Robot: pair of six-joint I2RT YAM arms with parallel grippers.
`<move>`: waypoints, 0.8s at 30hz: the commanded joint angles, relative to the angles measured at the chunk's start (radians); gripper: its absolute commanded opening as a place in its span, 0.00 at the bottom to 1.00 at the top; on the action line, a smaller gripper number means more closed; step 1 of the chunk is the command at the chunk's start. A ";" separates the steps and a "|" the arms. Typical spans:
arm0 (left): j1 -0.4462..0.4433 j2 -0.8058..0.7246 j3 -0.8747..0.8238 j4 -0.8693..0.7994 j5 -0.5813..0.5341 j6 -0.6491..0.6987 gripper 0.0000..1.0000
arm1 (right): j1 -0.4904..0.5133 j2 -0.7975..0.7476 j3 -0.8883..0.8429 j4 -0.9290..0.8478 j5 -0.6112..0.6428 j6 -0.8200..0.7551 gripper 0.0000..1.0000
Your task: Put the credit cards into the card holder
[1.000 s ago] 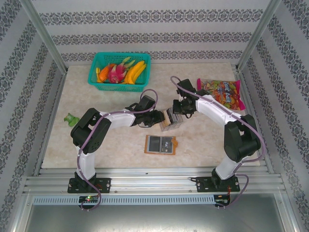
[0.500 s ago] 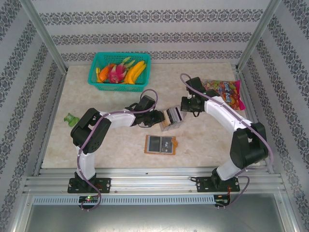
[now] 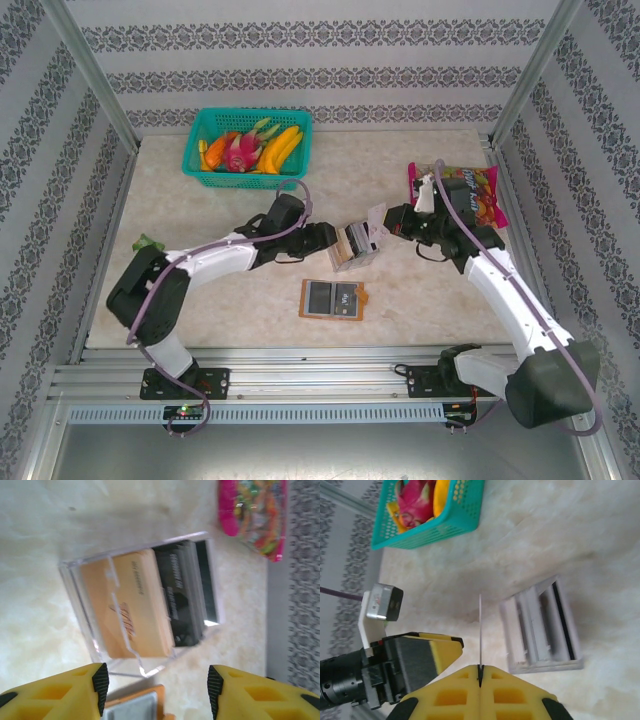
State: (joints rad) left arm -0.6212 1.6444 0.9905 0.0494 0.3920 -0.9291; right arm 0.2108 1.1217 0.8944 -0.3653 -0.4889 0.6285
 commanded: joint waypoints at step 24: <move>-0.089 -0.037 -0.286 0.683 0.256 -0.322 0.59 | 0.276 -0.310 -0.472 0.392 0.072 0.451 0.00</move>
State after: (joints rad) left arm -0.6949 1.5803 0.6952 0.5861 0.6067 -1.2026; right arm 0.4759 0.8196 0.4332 -0.0345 -0.4339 1.0431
